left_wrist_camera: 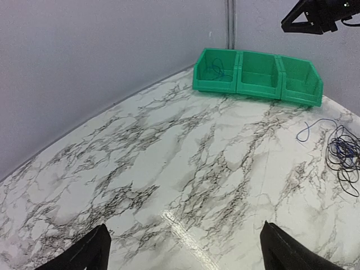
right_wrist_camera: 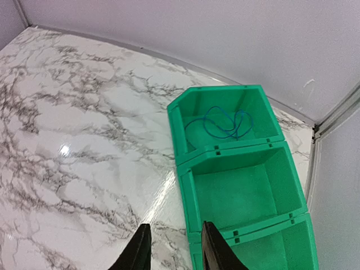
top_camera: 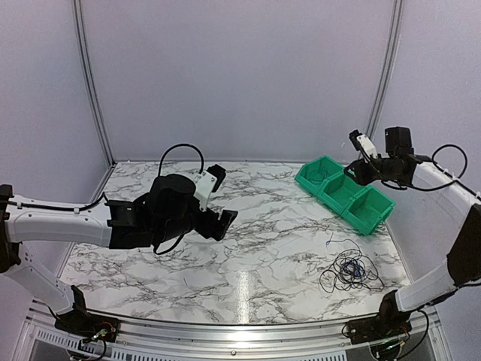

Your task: Untangle the cables

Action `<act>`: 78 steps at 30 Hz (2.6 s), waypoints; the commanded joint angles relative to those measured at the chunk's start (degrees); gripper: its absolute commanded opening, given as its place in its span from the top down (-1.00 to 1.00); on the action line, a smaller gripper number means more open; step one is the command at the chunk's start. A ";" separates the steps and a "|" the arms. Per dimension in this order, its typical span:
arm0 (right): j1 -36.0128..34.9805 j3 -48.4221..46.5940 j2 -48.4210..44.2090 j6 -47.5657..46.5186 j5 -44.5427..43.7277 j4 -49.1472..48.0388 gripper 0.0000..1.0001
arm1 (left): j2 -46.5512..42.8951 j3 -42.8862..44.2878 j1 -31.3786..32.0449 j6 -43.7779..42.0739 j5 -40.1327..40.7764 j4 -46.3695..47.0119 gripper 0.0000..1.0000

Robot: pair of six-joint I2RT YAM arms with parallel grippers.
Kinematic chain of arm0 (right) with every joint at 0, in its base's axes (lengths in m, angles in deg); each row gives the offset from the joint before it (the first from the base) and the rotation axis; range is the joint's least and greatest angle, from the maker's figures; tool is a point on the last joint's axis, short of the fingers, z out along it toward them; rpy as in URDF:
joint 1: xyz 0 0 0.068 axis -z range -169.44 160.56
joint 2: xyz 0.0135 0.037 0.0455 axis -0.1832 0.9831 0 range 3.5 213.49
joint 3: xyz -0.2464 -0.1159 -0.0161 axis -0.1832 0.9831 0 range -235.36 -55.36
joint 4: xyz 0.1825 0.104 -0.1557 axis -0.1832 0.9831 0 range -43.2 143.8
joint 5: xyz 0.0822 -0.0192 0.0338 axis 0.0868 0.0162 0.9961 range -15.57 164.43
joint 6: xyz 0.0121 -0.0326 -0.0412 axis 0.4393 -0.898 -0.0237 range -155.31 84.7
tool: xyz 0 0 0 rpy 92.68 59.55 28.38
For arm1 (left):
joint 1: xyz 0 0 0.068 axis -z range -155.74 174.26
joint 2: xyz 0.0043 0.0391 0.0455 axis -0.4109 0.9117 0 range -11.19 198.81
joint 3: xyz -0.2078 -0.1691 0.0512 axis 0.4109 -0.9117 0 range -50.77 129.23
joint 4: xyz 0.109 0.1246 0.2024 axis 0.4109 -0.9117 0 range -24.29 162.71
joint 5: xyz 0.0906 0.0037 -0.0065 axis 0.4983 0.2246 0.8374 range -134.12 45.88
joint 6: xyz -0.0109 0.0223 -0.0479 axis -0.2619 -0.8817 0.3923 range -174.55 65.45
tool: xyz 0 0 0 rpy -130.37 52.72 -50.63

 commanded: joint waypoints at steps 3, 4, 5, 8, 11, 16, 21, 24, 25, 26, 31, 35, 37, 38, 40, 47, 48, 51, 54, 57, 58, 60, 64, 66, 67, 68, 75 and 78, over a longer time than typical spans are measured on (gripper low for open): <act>-0.36 7.95 -8.41 -18.64 2.51 12.46 0.44 | 2.60 2.52 0.38 8.18 -12.60 0.15 -0.79; -0.33 8.41 -8.71 -19.77 1.62 14.52 0.44 | 3.28 2.55 0.42 9.28 -13.24 0.58 -0.77; -0.38 8.79 -8.73 -20.56 1.00 16.77 0.44 | 4.03 2.70 0.47 9.90 -14.27 0.91 -0.75; -0.39 10.40 -8.65 -21.75 0.19 20.88 0.30 | 6.08 2.62 0.48 12.36 -17.08 2.02 -0.72; -0.41 12.81 -8.50 -21.19 -2.41 20.56 0.17 | 7.96 2.51 0.52 16.19 -18.86 2.66 -0.68; -0.77 15.67 -3.67 -21.44 -4.00 21.19 0.13 | 9.96 2.47 0.73 20.28 -22.12 3.22 -0.67; -0.97 18.45 -1.05 -22.20 -8.75 19.00 0.11 | 10.00 2.07 1.04 21.99 -21.61 3.69 -0.67; -0.99 18.70 0.66 -22.40 -8.89 18.67 0.17 | 10.40 2.31 1.13 22.41 -21.59 3.76 -0.67; -0.97 18.77 1.12 -22.38 -8.96 18.47 0.21 | 10.54 2.39 1.13 22.54 -21.58 3.76 -0.68; -0.99 18.78 1.55 -22.30 -9.05 18.45 0.27 | 10.78 2.49 1.13 22.55 -21.58 3.81 -0.68; -0.99 17.45 1.84 -22.04 -8.09 18.50 0.89 | 11.70 3.15 1.39 22.79 -21.05 4.08 -0.67; -2.58 14.48 0.50 -22.00 -2.11 19.38 1.00 | 12.20 3.69 1.93 20.54 -18.15 5.85 -0.67; -5.31 12.80 -0.06 -21.10 0.04 18.79 1.00 | 11.97 3.29 2.45 17.57 -16.25 9.69 -0.68; -7.20 11.55 -0.23 -20.80 0.86 18.85 1.00 | 11.96 3.34 2.61 16.10 -15.65 11.27 -0.69; -10.59 8.67 -0.56 -20.60 3.67 19.07 1.00 | 11.94 3.89 2.95 13.93 -14.46 13.93 -0.69; -21.57 -0.03 1.72 -18.18 10.81 16.33 1.00 | 12.34 2.99 3.50 12.64 -12.78 22.23 -0.68; -22.92 -0.56 2.58 -17.51 11.15 15.53 1.00 | 12.34 2.52 3.51 13.51 -12.86 23.11 -0.66; -26.53 -1.18 5.52 -16.46 11.78 12.92 1.00 | 12.23 0.47 4.06 16.53 -10.77 25.90 -0.63; -29.30 -1.43 9.17 -16.53 12.36 11.40 1.00 | 12.64 -1.50 4.83 17.79 -5.68 26.81 -0.63; -30.68 -1.83 11.83 -15.74 13.78 10.43 1.00 | 13.35 -2.69 4.99 19.38 -1.07 26.65 -0.56; -31.00 -2.04 12.34 -15.41 13.97 10.22 1.00 | 13.70 -2.94 4.96 19.94 -0.12 26.46 -0.52; -31.36 -2.15 12.78 -14.97 14.47 9.85 1.00 | 14.46 -3.17 4.91 22.08 1.89 25.69 -0.45; -31.41 -1.92 12.25 -14.41 15.55 9.15 1.00 | 16.15 -3.28 4.99 26.06 2.69 25.65 -0.46; -31.41 -1.56 11.78 -13.93 16.19 8.66 1.00 | 17.34 -2.65 4.99 27.17 1.79 25.70 -0.48; -31.39 -1.50 11.67 -13.58 16.39 8.43 1.00 | 18.08 -2.10 4.98 27.35 1.01 25.66 -0.48; -31.41 -1.49 11.72 -13.47 16.48 8.39 1.00 | 18.93 -1.43 4.93 27.34 0.14 25.65 -0.48; -31.39 -0.34 11.47 -13.06 16.85 7.71 1.00 | 22.19 1.77 4.76 25.51 -1.09 25.58 -0.21; -31.41 0.26 10.80 -13.24 16.79 7.32 1.00 | 22.81 1.89 4.37 25.51 -1.46 25.43 0.21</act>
